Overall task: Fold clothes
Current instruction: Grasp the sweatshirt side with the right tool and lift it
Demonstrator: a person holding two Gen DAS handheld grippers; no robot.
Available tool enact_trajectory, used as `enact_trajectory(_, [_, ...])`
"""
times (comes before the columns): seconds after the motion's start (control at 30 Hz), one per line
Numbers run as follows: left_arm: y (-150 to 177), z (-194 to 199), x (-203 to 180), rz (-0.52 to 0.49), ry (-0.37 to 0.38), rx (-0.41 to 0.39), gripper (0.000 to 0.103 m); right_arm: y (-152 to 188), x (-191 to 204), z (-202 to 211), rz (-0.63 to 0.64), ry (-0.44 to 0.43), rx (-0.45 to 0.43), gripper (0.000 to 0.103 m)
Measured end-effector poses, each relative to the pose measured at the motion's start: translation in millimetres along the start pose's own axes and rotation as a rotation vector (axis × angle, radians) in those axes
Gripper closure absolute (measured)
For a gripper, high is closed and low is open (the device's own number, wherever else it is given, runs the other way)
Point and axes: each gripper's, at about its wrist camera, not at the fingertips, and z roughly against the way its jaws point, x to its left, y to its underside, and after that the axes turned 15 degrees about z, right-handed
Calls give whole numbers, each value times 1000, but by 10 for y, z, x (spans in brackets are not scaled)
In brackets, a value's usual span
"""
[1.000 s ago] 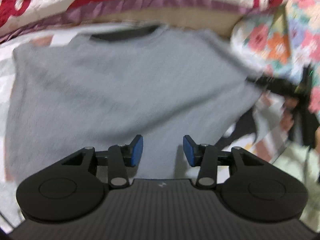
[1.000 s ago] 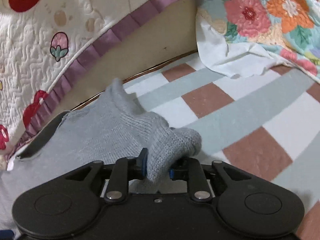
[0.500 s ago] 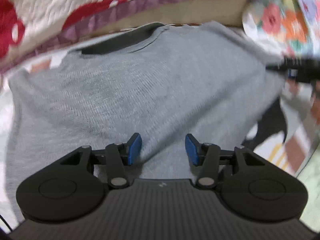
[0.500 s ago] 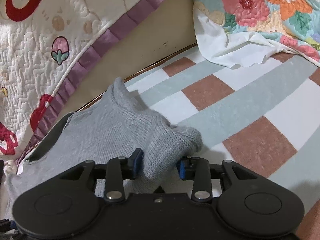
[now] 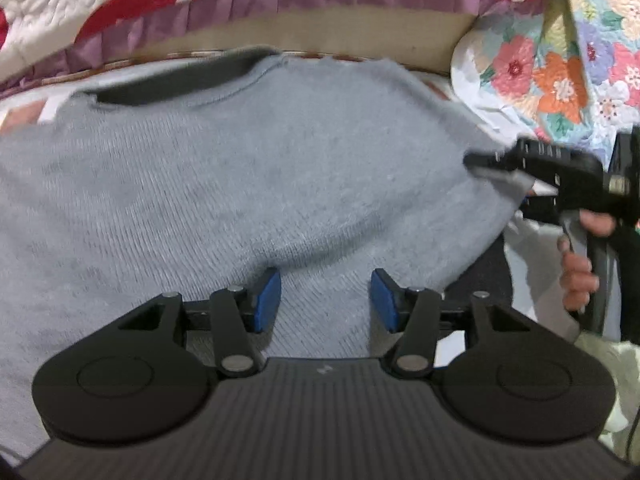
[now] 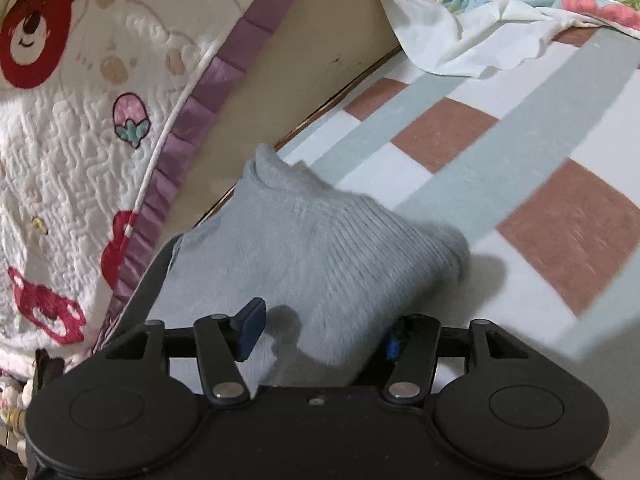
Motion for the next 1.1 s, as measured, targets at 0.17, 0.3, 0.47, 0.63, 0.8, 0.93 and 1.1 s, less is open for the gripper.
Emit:
enact_trajectory(0.17, [4,-4,1,47,-14,7,54,-220,30,-49,-38,-70,-25,81])
enact_trajectory(0.3, [-10,-2,40,91,-12,22,54,-392,345,221,68,-145,-96,84])
enact_trajectory(0.47, [-97,84,83,156,-29,63,54,-469,759,374,218,-192,-103,88])
enact_trajectory(0.63, [-177,489,213,156,-64,50,54,-535,1146,481,360,-223,-95,91])
enact_trajectory(0.8, [-132,864,672,182,-155,13,53,-490,1282,431,436,-163,-55,91])
enact_trajectory(0.93, [55,842,1116,308,-150,28,54,-473,1332,469,407,-188,-62,91])
enact_trajectory(1.1, [53,931,1510,479,-21,25,54,-563,1970,592,466,-317,-87,91])
